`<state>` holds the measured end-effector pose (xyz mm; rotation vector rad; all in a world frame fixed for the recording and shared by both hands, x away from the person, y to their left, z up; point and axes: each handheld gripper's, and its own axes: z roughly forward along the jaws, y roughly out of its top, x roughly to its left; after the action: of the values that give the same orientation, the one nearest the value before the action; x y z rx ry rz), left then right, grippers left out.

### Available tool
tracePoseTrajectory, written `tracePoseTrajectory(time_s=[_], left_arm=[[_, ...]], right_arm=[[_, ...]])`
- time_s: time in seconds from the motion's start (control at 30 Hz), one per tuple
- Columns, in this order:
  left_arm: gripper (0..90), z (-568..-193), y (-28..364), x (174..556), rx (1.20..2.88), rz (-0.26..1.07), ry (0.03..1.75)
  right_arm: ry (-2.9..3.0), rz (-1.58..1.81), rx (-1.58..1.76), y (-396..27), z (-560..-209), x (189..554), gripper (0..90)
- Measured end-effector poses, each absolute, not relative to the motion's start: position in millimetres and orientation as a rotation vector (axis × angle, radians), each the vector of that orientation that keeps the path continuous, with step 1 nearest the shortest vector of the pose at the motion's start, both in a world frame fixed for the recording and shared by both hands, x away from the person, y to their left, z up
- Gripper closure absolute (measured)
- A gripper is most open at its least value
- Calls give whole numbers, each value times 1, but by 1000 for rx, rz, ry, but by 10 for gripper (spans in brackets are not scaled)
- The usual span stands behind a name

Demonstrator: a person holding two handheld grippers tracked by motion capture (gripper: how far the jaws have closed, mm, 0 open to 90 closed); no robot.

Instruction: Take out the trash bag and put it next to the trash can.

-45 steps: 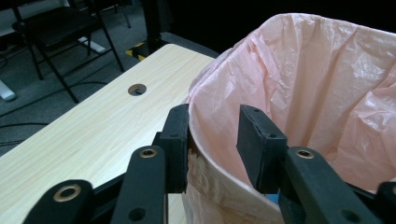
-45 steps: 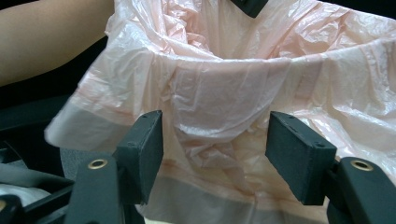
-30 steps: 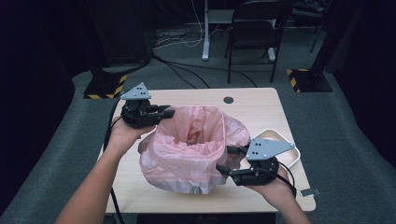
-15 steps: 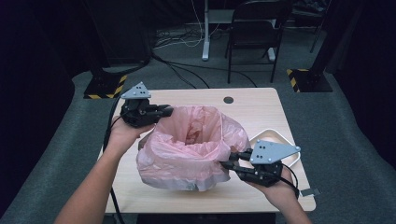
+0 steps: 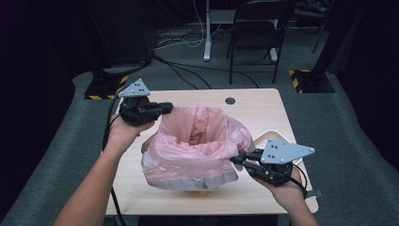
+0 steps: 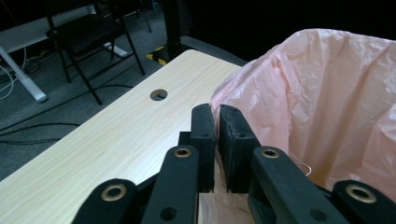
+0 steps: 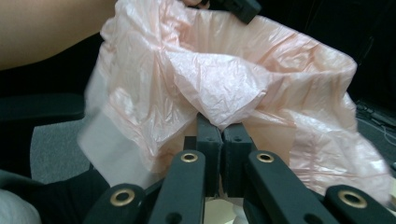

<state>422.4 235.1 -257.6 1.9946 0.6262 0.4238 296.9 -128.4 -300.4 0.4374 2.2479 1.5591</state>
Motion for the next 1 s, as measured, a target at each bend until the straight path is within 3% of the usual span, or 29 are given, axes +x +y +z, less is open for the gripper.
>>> tracePoseTrajectory(time_s=[1.0], left_arm=[[899, -242, 232, 421, 2016, 470, 617]], right_arm=[[2180, 1538, 393, -133, -281, 293, 878]])
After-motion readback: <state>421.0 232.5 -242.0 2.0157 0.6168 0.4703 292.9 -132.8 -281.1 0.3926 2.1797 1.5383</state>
